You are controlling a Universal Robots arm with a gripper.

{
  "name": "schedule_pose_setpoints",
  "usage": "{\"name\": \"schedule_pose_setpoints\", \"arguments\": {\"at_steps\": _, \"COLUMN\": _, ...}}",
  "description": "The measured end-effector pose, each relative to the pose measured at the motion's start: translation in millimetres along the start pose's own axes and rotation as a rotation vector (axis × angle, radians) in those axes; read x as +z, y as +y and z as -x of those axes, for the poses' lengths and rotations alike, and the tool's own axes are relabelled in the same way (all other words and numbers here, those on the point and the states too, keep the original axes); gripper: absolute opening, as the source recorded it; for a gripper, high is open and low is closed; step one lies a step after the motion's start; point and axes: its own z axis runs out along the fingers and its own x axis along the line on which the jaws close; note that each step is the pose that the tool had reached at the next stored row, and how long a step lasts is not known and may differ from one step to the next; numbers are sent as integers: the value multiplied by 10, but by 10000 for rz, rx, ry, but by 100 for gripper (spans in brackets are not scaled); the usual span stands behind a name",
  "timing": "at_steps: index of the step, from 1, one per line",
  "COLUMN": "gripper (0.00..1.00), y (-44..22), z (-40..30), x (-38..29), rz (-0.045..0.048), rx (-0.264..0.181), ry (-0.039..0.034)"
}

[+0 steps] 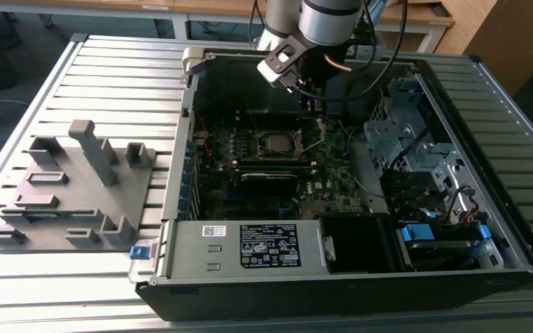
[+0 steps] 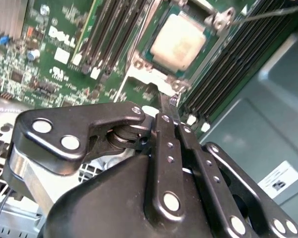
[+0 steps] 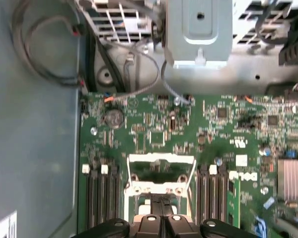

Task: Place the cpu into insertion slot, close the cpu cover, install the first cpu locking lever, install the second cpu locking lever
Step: 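Close the cpu cover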

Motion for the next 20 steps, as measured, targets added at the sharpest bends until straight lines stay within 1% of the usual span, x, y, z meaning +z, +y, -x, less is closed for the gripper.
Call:
{"name": "schedule_pose_setpoints", "arguments": {"at_steps": 2, "gripper": 10, "y": 53, "z": 0, "x": 1, "rz": 0, "rx": -2, "ry": -1}}
{"name": "schedule_pose_setpoints", "arguments": {"at_steps": 4, "gripper": 10, "y": 91, "z": -1, "x": 1, "rz": 0, "rx": -1, "ry": -2}}
{"name": "schedule_pose_setpoints", "arguments": {"at_steps": 9, "gripper": 10, "y": 99, "z": -1, "x": -7, "rz": -12, "rx": -1, "ry": -1}}
{"name": "schedule_pose_setpoints", "arguments": {"at_steps": 11, "gripper": 10, "y": 112, "z": -1, "x": -7, "rz": -14, "rx": -1, "ry": 1}}
{"name": "schedule_pose_setpoints", "arguments": {"at_steps": 13, "gripper": 10, "y": 152, "z": -1, "x": -7, "rz": -14, "rx": 0, "ry": -1}}
{"name": "schedule_pose_setpoints", "arguments": {"at_steps": 20, "gripper": 10, "y": 339, "z": -2, "x": -2, "rz": -17, "rx": 1, "ry": -1}}
